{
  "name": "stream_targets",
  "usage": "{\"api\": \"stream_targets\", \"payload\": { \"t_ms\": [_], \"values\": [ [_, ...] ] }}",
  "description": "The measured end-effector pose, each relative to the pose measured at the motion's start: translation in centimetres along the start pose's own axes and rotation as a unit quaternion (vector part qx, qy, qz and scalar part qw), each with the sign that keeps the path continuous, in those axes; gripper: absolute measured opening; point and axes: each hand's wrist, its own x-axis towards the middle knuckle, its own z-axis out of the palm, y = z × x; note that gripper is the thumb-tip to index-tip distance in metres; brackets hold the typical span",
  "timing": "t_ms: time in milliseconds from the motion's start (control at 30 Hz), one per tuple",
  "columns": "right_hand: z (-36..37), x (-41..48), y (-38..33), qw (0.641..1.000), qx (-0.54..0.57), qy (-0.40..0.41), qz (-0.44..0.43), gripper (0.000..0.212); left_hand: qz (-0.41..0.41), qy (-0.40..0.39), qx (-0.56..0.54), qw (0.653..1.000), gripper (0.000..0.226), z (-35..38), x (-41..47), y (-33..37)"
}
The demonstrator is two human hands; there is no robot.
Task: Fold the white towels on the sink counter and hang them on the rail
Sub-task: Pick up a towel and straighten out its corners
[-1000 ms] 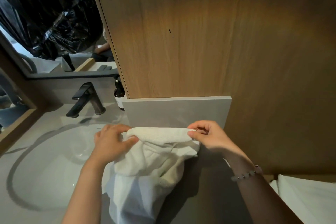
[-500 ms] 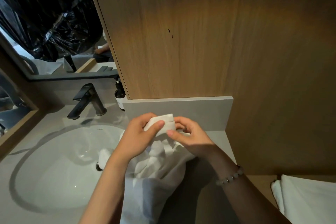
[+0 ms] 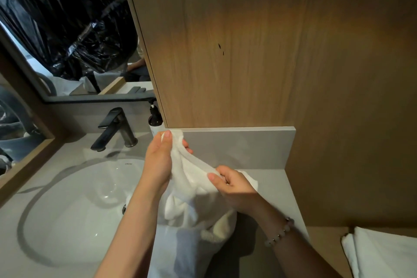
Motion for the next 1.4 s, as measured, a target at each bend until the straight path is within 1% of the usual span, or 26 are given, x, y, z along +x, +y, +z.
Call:
{"api": "stream_targets", "payload": {
  "t_ms": [100, 167, 267, 333, 400, 467, 500, 600, 633, 667, 733, 767, 800, 833, 900, 933, 967, 1033, 1067, 1133, 1200, 1300, 1400],
  "values": [
    [-0.3, -0.1, -0.1, 1.000, 0.014, 0.001, 0.000, 0.030, -0.028, 0.066, -0.070, 0.995, 0.031, -1.4, 1.9, 0.5],
    [-0.6, -0.3, 0.0, 0.999, 0.022, -0.040, 0.013, 0.030, -0.041, 0.097, -0.093, 0.990, 0.029, -2.5, 3.0, 1.0],
    [-0.3, -0.8, 0.3, 0.990, -0.043, -0.130, 0.039, 0.040, -0.037, 0.134, -0.143, 0.980, 0.027, -4.2, 4.2, 1.4],
    [-0.1, -1.0, 0.9, 0.982, -0.066, -0.159, 0.073, 0.042, -0.026, 0.163, -0.160, 0.973, 0.027, -5.3, 4.8, 1.7],
    [-0.4, -1.1, 1.5, 0.983, -0.045, -0.156, 0.082, 0.040, -0.031, 0.207, -0.139, 0.968, 0.030, -6.2, 4.9, 2.0],
    [-1.0, -1.3, 1.6, 0.988, 0.010, -0.134, 0.078, 0.036, -0.047, 0.245, -0.114, 0.962, 0.033, -7.0, 4.7, 2.1],
    [-1.3, -1.4, 1.5, 0.990, 0.024, -0.121, 0.073, 0.035, -0.050, 0.255, -0.113, 0.959, 0.033, -7.4, 4.6, 2.0],
    [-1.9, -1.2, 1.0, 0.997, 0.020, -0.064, 0.047, 0.039, -0.042, 0.274, -0.091, 0.957, 0.031, -8.2, 4.3, 1.0],
    [-2.0, -1.1, 0.8, 0.998, 0.024, -0.046, 0.039, 0.039, -0.026, 0.270, -0.051, 0.961, 0.028, -8.2, 4.0, 1.0],
    [-2.2, -0.9, 0.5, 0.999, 0.034, -0.030, 0.030, 0.038, 0.001, 0.248, 0.011, 0.969, 0.025, -8.1, 3.8, 0.9],
    [-2.4, -0.6, -0.2, 0.999, 0.054, -0.003, 0.004, 0.037, 0.054, 0.148, 0.155, 0.975, 0.019, -6.7, 2.8, 1.3],
    [-2.4, -0.5, -0.7, 0.998, 0.063, 0.007, -0.011, 0.037, 0.069, 0.082, 0.222, 0.969, 0.014, -5.6, 2.0, 1.7],
    [-2.3, -0.2, -1.3, 0.997, 0.072, 0.013, -0.027, 0.036, 0.076, 0.008, 0.275, 0.959, 0.006, -4.4, 1.2, 1.9],
    [-2.2, 0.1, -1.9, 0.996, 0.076, 0.014, -0.043, 0.033, 0.075, -0.071, 0.319, 0.942, 0.005, -3.2, 0.6, 2.0],
    [-2.1, 0.6, -3.1, 0.994, 0.078, 0.012, -0.071, 0.025, 0.077, -0.209, 0.388, 0.894, 0.030, -1.4, -0.4, 1.3],
    [-2.2, 0.8, -3.5, 0.994, 0.075, 0.013, -0.081, 0.024, 0.080, -0.252, 0.399, 0.878, 0.034, -0.7, -0.5, 0.8],
    [-2.4, 0.8, -3.8, 0.993, 0.071, 0.015, -0.088, 0.024, 0.084, -0.273, 0.396, 0.873, 0.029, -0.1, -0.8, 0.4],
    [-2.9, 0.5, -3.8, 0.992, 0.081, 0.022, -0.090, 0.024, 0.081, -0.278, 0.363, 0.886, 0.014, 0.4, -0.7, 0.1],
    [-3.0, 0.2, -3.5, 0.991, 0.096, 0.027, -0.088, 0.023, 0.081, -0.273, 0.348, 0.893, 0.012, 0.4, -0.5, 0.0],
    [-3.0, -0.2, -3.0, 0.989, 0.117, 0.036, -0.079, 0.019, 0.093, -0.258, 0.319, 0.907, 0.016, 0.4, -0.3, 0.1],
    [-3.1, -0.4, -2.5, 0.991, 0.108, 0.035, -0.065, 0.020, 0.108, -0.230, 0.291, 0.922, 0.018, 0.7, -0.4, 0.4],
    [-3.9, -0.6, -2.1, 0.997, 0.063, 0.024, -0.034, 0.035, 0.127, -0.151, 0.259, 0.946, 0.017, 1.0, -0.3, 1.2],
    [-5.1, -1.0, -1.5, 0.998, 0.027, 0.050, -0.004, 0.046, 0.123, -0.063, 0.268, 0.953, 0.014, -0.2, 0.7, 2.0]
  ]
}}
